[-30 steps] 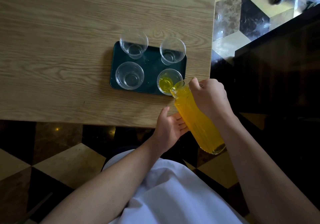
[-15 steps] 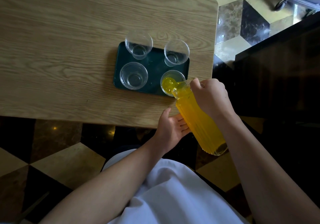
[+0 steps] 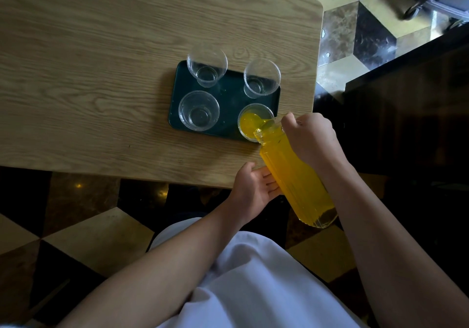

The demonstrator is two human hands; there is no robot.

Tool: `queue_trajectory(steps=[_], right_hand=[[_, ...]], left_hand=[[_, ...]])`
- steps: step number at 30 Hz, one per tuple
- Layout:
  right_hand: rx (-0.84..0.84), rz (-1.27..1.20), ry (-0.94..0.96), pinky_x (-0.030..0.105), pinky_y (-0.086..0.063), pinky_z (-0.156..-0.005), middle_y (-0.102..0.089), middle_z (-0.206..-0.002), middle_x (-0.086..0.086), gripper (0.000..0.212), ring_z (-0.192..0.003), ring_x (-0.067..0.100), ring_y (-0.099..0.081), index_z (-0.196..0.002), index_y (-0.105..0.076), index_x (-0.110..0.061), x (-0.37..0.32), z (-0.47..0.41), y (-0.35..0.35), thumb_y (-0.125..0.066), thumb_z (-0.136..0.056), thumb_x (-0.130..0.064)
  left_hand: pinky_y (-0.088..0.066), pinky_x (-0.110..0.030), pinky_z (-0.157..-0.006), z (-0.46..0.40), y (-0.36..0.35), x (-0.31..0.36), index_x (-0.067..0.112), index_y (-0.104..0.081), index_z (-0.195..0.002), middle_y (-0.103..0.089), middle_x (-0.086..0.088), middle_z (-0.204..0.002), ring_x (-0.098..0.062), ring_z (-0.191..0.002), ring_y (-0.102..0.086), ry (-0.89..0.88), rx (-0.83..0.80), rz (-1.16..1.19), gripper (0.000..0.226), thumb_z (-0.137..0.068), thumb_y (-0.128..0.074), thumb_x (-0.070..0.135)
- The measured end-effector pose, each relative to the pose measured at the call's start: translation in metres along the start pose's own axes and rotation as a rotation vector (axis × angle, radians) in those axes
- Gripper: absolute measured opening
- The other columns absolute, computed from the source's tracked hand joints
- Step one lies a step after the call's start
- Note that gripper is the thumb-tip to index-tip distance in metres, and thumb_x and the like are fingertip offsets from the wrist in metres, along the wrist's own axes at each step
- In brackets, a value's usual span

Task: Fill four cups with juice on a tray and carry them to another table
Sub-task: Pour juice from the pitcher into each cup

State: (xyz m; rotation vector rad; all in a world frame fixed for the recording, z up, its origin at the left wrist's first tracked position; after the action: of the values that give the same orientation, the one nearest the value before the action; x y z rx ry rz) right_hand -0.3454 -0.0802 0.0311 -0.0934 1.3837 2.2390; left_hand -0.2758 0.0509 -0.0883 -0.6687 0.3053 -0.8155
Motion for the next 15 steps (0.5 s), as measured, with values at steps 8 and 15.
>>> queue_trajectory(steps=[8, 15], right_hand=[[0.005, 0.000, 0.019, 0.027, -0.033, -0.049, -0.050, -0.055, 0.007, 0.053, -0.050, 0.022, -0.044, -0.057, -0.053, -0.005, -0.0025, -0.0047, 0.0001, -0.046, -0.098, -0.038], [0.003, 0.014, 0.019, 0.027, -0.030, -0.048, -0.048, -0.055, 0.006, 0.054, -0.048, 0.021, -0.042, -0.055, -0.047, -0.008, -0.0026, -0.0065, -0.0011, -0.045, -0.099, -0.039]], left_hand=[[-0.034, -0.055, -0.114, -0.0010, -0.0025, 0.0024, -0.003, -0.056, -0.132, -0.062, -0.029, -0.129, -0.042, -0.128, -0.053, -0.009, -0.045, 0.031, 0.073, -0.101, -0.017, 0.050], [-0.035, -0.054, -0.114, -0.0004, -0.0035, 0.0029, -0.003, -0.054, -0.136, -0.062, -0.027, -0.130, -0.040, -0.128, -0.054, -0.004, -0.058, 0.031, 0.077, -0.101, -0.016, 0.055]])
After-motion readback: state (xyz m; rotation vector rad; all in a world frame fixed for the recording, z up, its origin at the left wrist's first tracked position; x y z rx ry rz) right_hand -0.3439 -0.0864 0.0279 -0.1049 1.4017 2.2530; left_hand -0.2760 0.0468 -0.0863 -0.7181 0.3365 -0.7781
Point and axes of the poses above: each hand's wrist, its own z-axis away from the middle knuckle, its own y-axis out of the back of the hand, x = y × z, the point moved 6 cm from there along -z, towards the middle knuckle
